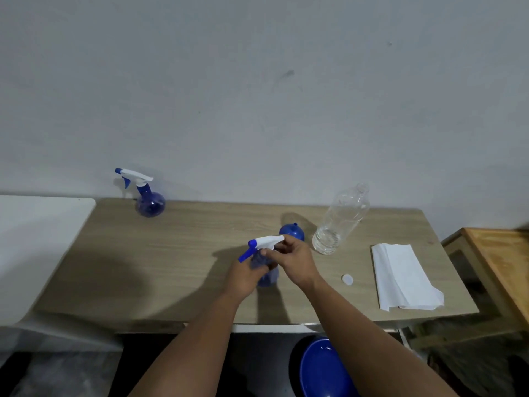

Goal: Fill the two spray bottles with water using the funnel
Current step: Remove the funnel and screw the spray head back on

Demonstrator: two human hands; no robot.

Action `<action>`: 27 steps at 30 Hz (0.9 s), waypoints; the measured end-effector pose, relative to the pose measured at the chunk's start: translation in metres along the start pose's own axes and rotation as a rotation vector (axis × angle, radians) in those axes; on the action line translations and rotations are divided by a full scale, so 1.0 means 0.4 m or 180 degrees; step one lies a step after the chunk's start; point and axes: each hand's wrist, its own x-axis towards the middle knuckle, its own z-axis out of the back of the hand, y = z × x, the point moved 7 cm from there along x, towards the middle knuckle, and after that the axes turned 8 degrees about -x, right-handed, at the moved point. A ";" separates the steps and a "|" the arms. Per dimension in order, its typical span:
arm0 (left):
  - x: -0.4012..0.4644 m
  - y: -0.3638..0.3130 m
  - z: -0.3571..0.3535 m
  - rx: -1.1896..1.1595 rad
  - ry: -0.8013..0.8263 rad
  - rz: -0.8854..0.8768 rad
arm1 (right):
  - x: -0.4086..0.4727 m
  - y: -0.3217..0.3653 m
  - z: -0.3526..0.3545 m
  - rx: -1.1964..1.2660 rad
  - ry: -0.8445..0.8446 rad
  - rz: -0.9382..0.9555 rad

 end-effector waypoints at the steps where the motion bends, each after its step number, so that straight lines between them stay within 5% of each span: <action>1: 0.000 0.006 0.001 -0.0007 -0.0017 0.0004 | 0.000 -0.002 -0.001 -0.0020 -0.0036 0.0020; 10: -0.002 0.000 -0.018 -0.0031 0.0101 -0.0195 | 0.000 -0.031 -0.003 -0.0372 -0.0396 0.0003; 27: 0.005 0.001 -0.008 0.0291 -0.0005 -0.0201 | -0.015 -0.001 -0.017 -0.0706 -0.0122 0.0321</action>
